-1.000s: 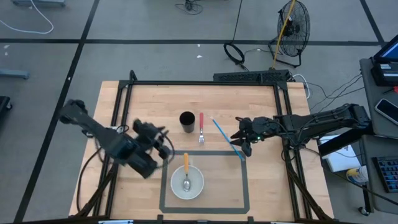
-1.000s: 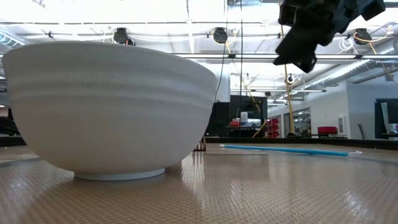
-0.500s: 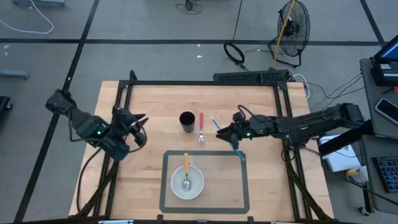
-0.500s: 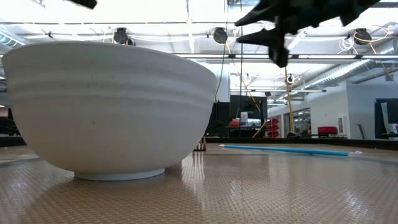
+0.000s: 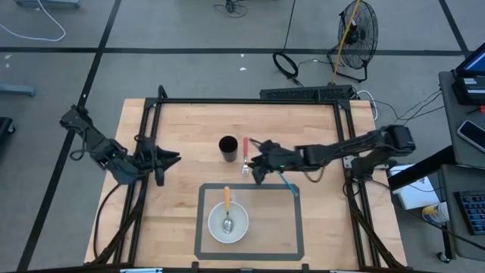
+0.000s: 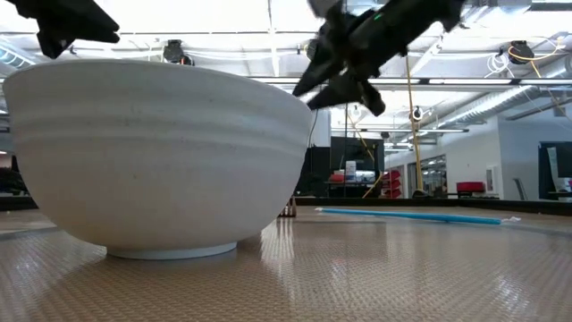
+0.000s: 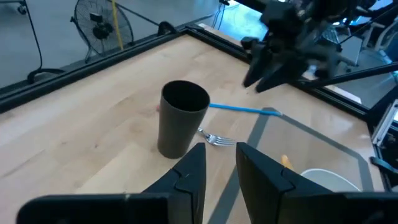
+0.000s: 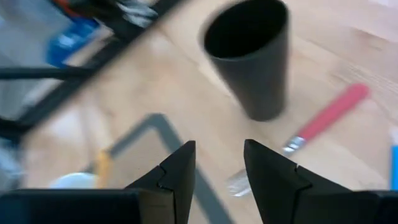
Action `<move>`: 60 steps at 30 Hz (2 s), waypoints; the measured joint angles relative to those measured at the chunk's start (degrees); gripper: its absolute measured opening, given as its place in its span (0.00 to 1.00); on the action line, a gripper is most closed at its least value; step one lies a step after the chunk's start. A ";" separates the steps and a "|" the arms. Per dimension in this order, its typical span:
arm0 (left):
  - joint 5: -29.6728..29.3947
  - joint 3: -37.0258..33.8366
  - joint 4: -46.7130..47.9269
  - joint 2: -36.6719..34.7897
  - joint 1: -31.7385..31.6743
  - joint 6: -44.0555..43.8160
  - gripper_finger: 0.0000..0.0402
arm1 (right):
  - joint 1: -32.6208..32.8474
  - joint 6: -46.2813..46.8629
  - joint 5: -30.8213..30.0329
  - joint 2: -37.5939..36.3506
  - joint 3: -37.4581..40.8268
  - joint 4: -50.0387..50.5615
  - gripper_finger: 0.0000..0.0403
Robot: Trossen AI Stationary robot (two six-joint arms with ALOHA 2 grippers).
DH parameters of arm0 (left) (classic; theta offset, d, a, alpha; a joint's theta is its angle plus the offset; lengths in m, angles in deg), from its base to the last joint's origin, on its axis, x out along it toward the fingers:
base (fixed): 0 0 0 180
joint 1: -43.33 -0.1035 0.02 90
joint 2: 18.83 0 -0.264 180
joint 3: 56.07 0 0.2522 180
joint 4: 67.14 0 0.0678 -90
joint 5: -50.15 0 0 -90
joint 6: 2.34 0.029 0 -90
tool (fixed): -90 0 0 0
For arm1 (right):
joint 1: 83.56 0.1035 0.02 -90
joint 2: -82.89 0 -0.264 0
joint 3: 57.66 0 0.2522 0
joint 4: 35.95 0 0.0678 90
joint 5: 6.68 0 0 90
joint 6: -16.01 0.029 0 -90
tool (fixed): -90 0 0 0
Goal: Pick & Place Utensil
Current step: Put the pink fork into the white bowl on the mat
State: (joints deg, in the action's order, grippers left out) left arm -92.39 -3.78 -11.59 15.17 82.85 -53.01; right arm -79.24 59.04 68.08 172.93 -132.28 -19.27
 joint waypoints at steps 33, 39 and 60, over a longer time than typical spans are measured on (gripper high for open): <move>-2.83 -0.10 0.39 -0.66 -0.01 3.60 0.22 | -10.70 -2.50 12.38 15.79 -4.89 0.59 0.44; -3.01 -0.10 0.37 -0.66 -0.01 2.29 0.22 | -10.51 0.19 10.34 16.69 -4.70 2.22 0.53; -4.43 -0.10 0.32 -0.66 -0.01 2.46 0.22 | -8.15 1.84 7.78 19.70 -4.85 -0.84 0.53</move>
State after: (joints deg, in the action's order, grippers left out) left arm -96.82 -3.88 -11.28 14.51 82.84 -50.54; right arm -87.39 60.88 75.87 192.63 -137.13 -20.12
